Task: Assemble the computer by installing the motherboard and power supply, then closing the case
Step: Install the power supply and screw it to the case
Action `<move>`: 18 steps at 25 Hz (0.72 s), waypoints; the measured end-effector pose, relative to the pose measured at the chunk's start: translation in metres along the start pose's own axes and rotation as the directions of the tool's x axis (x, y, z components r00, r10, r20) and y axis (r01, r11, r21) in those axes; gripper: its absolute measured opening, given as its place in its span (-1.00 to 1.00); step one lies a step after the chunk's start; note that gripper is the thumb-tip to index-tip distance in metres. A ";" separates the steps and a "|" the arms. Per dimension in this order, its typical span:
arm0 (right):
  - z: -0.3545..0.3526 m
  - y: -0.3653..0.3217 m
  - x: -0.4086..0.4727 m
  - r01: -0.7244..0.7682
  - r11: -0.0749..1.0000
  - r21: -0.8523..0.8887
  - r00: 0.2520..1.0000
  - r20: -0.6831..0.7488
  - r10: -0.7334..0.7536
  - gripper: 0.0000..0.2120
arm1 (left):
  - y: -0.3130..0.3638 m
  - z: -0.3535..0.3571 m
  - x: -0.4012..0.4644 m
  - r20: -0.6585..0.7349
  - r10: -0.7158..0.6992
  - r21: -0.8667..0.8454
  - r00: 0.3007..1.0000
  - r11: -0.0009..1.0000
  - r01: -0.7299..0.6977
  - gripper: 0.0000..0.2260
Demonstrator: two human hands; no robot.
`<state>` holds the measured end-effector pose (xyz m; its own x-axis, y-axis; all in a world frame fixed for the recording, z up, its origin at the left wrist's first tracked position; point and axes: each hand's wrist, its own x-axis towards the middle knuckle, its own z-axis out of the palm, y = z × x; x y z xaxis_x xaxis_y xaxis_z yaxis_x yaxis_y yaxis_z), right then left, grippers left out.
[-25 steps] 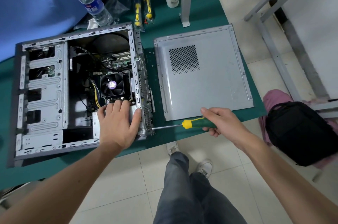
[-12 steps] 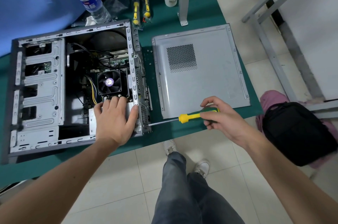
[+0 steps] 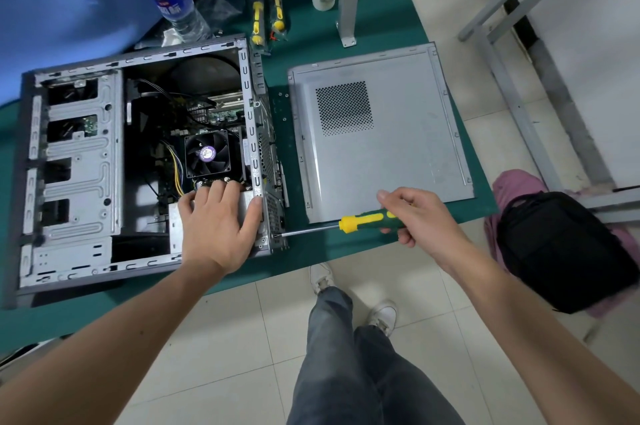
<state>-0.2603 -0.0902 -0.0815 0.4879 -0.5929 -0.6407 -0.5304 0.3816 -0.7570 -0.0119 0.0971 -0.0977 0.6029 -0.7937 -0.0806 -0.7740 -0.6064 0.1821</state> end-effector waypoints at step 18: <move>-0.002 0.004 0.002 0.058 0.991 0.119 0.998 0.020 -0.061 -0.82 | -0.001 0.001 0.000 -0.015 -0.001 -0.002 1.000 1.000 0.001 -0.66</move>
<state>-0.2626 -0.0909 -0.0858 0.5333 -0.6006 -0.5958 -0.4144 0.4285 -0.8029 -0.0117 0.0976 -0.0983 0.6065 -0.7923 -0.0662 -0.7730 -0.6071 0.1840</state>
